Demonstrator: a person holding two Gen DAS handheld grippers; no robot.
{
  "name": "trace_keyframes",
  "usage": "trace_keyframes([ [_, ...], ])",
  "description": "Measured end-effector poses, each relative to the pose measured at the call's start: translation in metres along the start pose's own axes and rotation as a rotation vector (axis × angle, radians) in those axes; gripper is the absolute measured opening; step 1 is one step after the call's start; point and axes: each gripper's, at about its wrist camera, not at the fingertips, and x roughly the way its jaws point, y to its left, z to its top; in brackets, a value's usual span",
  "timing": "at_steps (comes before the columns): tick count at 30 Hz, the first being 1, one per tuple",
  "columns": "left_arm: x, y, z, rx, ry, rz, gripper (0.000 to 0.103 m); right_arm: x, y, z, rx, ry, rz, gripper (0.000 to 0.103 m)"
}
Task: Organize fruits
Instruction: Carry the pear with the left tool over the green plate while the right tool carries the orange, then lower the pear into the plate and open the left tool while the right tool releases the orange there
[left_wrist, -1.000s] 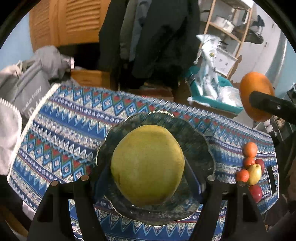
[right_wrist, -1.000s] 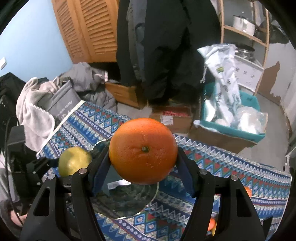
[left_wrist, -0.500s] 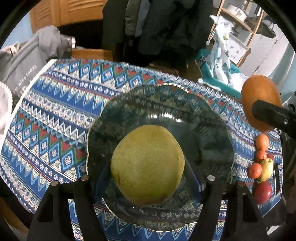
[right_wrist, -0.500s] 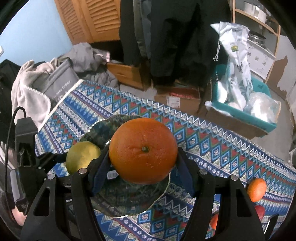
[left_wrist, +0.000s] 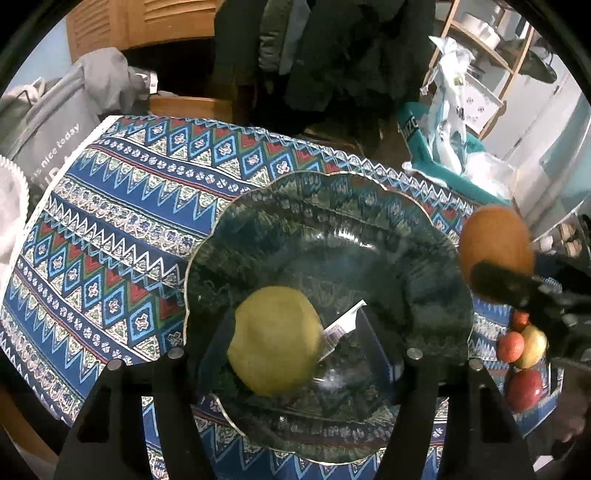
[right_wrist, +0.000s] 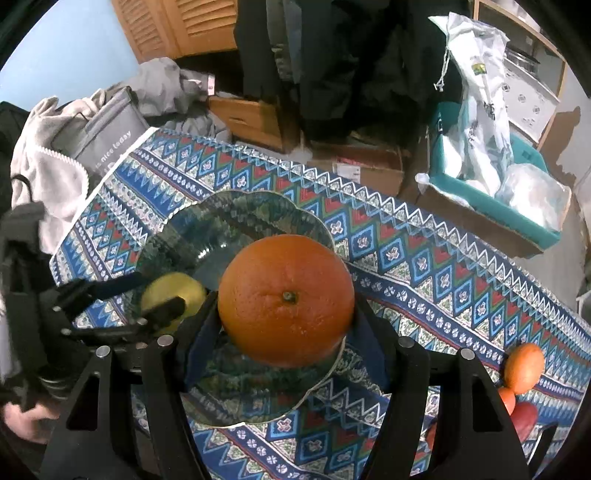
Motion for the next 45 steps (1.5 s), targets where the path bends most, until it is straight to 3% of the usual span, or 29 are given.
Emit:
trace_keyframes([
  [11,-0.031,0.012,0.001,0.002,-0.065,0.045,0.069,0.025,0.008,-0.004,-0.023,0.064,0.003,0.069],
  [25,-0.039,0.016,0.001,-0.010,-0.076,0.063,0.069,0.055,0.020,-0.019,-0.061,0.172,-0.003,0.070],
  [36,-0.060,0.011,0.003,0.005,-0.119,0.073,0.070,0.018,0.016,0.001,-0.026,0.050,0.002,0.070],
  [45,-0.095,-0.007,0.009,0.047,-0.200,0.070,0.075,-0.032,0.016,0.012,-0.018,-0.072,-0.047,0.070],
])
